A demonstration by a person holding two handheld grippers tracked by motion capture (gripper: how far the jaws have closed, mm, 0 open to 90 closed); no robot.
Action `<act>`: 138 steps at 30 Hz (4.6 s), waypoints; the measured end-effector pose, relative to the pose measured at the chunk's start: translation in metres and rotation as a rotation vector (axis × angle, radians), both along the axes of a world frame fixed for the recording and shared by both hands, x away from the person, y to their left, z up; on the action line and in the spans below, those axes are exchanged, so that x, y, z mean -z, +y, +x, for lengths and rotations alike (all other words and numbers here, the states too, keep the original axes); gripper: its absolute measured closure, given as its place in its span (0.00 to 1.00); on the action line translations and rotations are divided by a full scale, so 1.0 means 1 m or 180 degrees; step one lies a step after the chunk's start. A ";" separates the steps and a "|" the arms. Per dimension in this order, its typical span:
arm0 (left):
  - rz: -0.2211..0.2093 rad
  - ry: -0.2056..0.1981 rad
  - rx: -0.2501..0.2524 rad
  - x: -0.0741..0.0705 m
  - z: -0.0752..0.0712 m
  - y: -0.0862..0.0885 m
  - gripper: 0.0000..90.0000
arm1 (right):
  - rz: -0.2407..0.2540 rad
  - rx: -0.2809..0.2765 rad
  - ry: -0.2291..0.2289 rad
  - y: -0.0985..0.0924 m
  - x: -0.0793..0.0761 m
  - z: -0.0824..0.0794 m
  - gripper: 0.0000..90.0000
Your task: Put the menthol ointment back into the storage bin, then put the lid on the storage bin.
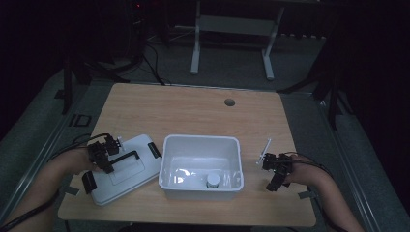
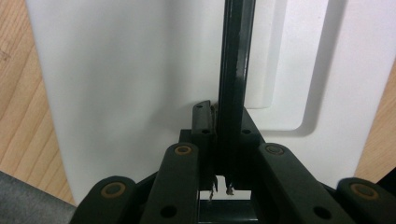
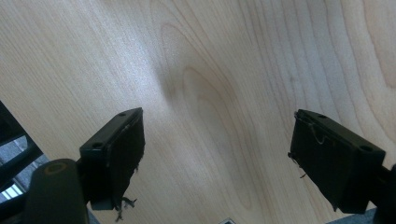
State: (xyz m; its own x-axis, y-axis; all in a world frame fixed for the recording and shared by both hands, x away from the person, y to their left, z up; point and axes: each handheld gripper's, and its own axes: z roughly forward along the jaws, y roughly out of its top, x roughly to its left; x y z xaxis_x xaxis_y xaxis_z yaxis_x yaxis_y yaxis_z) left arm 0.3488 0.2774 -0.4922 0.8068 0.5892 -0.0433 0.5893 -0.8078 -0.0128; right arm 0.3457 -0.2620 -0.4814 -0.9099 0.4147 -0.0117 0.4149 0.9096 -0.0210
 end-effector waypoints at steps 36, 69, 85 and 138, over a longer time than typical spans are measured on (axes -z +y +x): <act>-0.0122 -0.0391 0.0121 -0.102 -0.030 0.027 0.93 | -0.0005 -0.0022 0.0042 0.001 -0.004 -0.003 0.19; -0.0352 -0.0635 0.0881 -0.172 -0.007 -0.083 0.93 | -0.0015 -0.0044 0.0058 0.002 -0.003 -0.005 0.19; -0.0411 -0.0611 0.1469 -0.184 0.004 -0.172 0.93 | -0.0023 -0.0025 0.0070 -0.005 -0.005 -0.007 0.19; -0.0430 -0.0248 0.1856 -0.120 0.007 -0.231 0.92 | -0.0083 -0.0047 0.0071 -0.004 0.002 -0.008 0.20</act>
